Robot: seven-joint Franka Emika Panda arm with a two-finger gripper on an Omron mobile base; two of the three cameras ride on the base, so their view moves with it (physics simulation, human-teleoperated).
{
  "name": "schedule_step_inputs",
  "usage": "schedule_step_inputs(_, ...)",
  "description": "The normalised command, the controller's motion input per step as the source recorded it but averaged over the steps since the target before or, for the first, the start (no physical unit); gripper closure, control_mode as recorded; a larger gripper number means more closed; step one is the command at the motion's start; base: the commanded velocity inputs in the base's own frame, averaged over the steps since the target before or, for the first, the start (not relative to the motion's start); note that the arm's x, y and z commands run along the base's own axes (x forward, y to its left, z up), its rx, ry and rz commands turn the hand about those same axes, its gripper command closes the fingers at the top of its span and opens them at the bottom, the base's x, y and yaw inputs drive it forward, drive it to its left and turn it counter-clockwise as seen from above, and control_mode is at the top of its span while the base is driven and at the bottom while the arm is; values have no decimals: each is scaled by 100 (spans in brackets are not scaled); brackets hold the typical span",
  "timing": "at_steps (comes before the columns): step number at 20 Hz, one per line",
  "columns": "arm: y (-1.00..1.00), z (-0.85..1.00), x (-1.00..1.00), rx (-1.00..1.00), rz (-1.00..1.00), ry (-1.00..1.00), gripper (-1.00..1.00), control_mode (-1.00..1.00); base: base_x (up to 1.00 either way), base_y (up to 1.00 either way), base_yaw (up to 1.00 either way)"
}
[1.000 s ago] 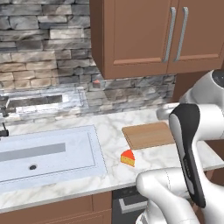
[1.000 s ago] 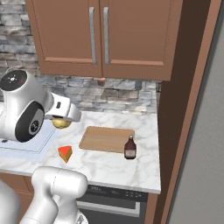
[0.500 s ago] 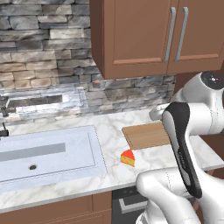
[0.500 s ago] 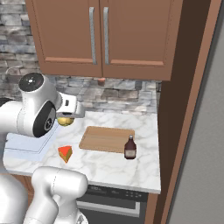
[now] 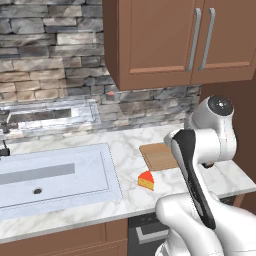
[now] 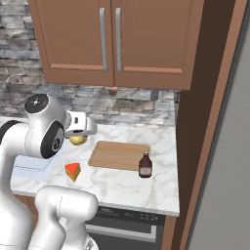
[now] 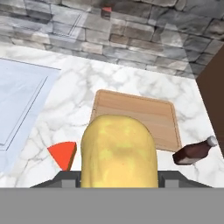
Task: Retrieve the reheated potato from the microwave, then place the potato, cheese, and condiment on the cutting board.
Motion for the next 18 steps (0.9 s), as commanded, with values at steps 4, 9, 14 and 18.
schedule_step_inputs(4,0,-36,29,0,0,0,100,-100,0,0,0)
schedule_step_inputs(9,0,-32,33,1,0,1,100,-100,0,0,0)
schedule_step_inputs(14,0,-29,33,1,0,0,100,-100,0,0,0)
schedule_step_inputs(18,3,-26,33,2,0,4,100,-100,0,0,0)
